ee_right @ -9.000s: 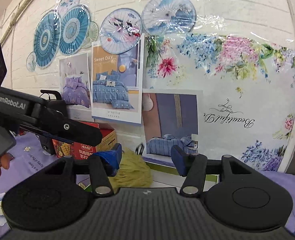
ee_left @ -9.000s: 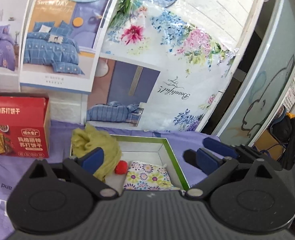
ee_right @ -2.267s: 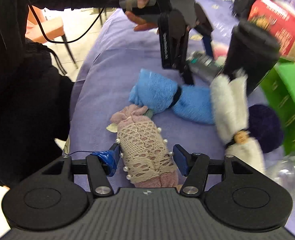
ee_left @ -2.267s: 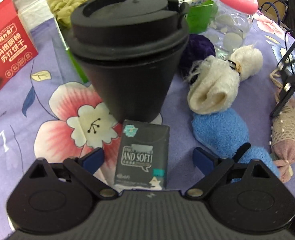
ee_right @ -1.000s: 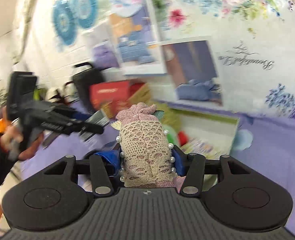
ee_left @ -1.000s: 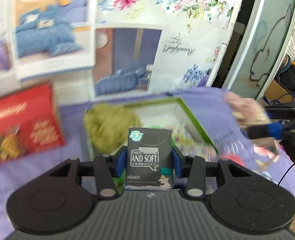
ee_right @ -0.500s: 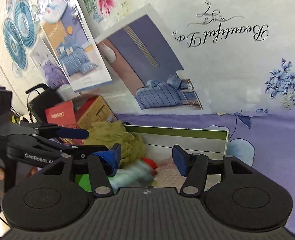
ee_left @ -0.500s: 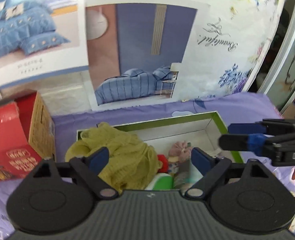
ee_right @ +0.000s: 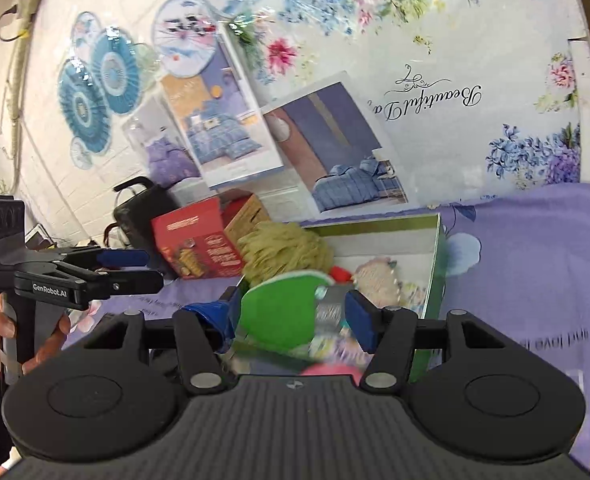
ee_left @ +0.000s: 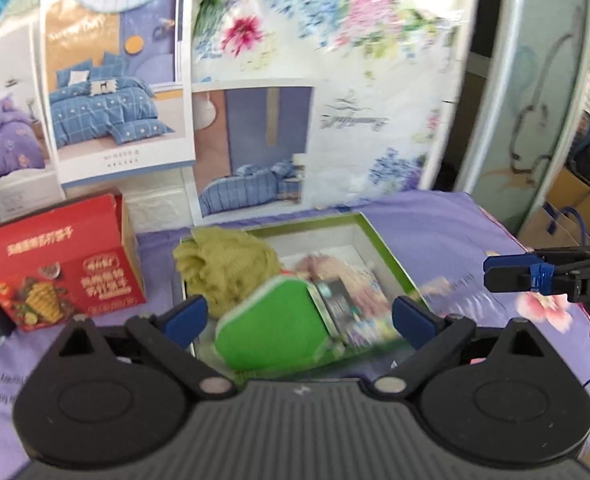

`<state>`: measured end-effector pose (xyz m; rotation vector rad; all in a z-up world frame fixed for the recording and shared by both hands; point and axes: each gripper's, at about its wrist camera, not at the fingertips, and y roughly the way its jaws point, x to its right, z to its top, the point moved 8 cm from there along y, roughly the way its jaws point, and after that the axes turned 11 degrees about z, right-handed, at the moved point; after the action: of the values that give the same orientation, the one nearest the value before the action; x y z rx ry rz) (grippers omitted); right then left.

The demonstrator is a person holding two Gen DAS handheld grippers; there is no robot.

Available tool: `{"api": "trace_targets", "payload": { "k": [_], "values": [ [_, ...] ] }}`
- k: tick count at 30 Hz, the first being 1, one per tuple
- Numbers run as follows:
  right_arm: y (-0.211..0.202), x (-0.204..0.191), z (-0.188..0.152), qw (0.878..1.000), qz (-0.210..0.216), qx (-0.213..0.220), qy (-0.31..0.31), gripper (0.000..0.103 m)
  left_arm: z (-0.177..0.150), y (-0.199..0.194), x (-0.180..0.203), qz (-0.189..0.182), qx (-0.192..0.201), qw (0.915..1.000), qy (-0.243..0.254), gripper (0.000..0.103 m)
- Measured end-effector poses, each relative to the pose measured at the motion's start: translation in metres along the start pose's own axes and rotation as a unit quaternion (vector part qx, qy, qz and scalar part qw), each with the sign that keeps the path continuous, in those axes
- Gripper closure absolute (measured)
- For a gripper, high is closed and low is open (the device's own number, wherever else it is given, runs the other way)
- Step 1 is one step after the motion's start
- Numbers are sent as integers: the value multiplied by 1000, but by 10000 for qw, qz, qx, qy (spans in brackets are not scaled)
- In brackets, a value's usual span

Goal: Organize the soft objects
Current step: 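Move both grippers back toward the blue sock on the tablecloth, then close both grippers on the white towel roll from opposite ends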

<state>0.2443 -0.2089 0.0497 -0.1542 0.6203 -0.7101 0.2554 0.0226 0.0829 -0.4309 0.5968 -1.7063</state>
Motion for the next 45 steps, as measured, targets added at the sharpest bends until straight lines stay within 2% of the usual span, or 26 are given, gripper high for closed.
{"api": "trace_targets", "payload": {
  "k": [4, 11, 14, 16, 19, 23, 25, 26, 28, 30, 33, 36, 40, 43, 45],
  "values": [
    [-18, -26, -49, 9999, 81, -32, -82, 60, -53, -31, 13, -74, -69, 9998, 169, 5],
    [3, -43, -153, 9940, -56, -966, -517, 60, -174, -38, 23, 306, -673, 9961, 471, 5],
    [12, -44, -182, 9891, -145, -1233, -796, 60, -204, -36, 27, 259, -915, 9942, 508, 5],
    [16, -49, -190, 9833, -275, -1341, -1198, 60, -210, -36, 31, 127, -966, 9942, 462, 5],
    [21, -61, -190, 9652, -373, -1581, -2049, 60, -201, -33, 37, 69, -886, 9946, 528, 5],
    [32, -74, -179, 9128, -405, -1933, -3575, 60, -168, -25, 49, 292, -432, 9934, 1020, 5],
    [39, -72, -176, 8866, -296, -2221, -4048, 59, -150, -20, 61, 180, -236, 9869, 1585, 5],
    [44, -69, -176, 8702, -229, -2417, -4288, 59, -143, -18, 68, 51, -150, 9809, 1937, 5],
    [51, -64, -174, 8411, -130, -2697, -4686, 59, -134, -13, 81, -201, -48, 9644, 2635, 5],
    [56, -60, -170, 8272, -41, -2788, -4877, 59, -130, -7, 93, -556, -34, 9452, 3217, 5],
    [62, -55, -160, 8296, 76, -2734, -4869, 59, -131, 5, 106, -795, -53, 9229, 3766, 5],
    [76, -48, -155, 8291, 91, -2764, -4860, 59, -136, 23, 113, -881, -188, 9089, 4073, 5],
    [95, -39, -157, 8275, 155, -2830, -4848, 59, -147, 47, 113, -888, -542, 9036, 4155, 5],
    [104, -35, -164, 8286, 244, -2883, -4793, 58, -153, 54, 113, -821, -523, 9004, 4239, 5],
    [107, -37, -171, 8245, 292, -2884, -4860, 58, -154, 54, 116, -886, -516, 9012, 4211, 5]
  ]
}}
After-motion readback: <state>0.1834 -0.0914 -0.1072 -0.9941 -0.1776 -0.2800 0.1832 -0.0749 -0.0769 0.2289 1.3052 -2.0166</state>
